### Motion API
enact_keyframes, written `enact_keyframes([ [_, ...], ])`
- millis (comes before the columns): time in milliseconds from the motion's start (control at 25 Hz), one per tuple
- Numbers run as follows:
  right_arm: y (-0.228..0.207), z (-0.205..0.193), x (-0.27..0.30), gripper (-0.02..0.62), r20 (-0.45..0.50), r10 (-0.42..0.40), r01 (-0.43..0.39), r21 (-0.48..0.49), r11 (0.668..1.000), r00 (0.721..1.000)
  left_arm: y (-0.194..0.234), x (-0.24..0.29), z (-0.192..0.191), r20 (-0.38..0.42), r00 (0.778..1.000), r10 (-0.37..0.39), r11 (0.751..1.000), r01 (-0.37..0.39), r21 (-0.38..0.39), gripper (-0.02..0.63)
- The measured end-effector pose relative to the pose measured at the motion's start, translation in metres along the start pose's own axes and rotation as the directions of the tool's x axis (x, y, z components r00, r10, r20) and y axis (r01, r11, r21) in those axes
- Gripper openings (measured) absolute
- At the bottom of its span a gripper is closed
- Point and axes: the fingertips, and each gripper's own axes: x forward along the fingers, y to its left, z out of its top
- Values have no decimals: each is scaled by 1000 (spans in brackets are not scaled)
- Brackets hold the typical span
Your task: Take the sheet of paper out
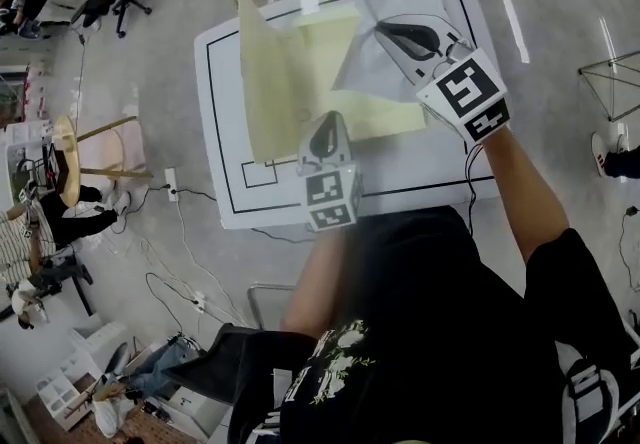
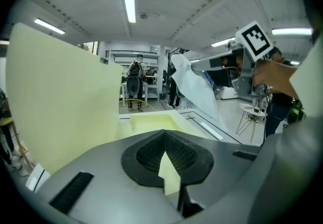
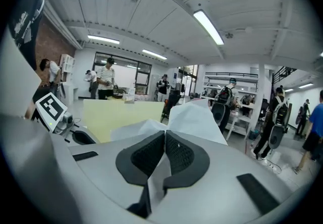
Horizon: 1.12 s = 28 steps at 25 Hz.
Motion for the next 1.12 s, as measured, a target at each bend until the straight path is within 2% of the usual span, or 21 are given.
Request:
enact_keyframes([
  [240,-49,-61,-52,9,-139,-68,69,1,998,988,-41,17,6,-14,998,-67,997,68,47,0],
  [360,-59,-92,-71,9,-212,-74,75,-5,997,974,-56,22,5,-32,995,-91,994,92,57,0],
  [520,-63,-121,-83,9,-264,-74,78,4,997,962,-73,29,7,-42,993,-110,991,113,69,0],
  [680,-51,-149,-84,9,-328,22,-7,49,999,944,-89,32,8,-43,992,-123,989,125,73,0],
  [800,-35,-183,-77,9,-408,114,-94,69,993,906,-92,31,6,-39,993,-115,990,118,73,0],
  [960,-19,-229,-66,9,-511,179,-187,36,982,841,-92,27,2,-43,995,-85,993,88,73,0],
  [1120,-2,-250,-55,9,-533,240,-253,49,966,811,-90,23,-3,-56,996,-67,996,71,62,0],
])
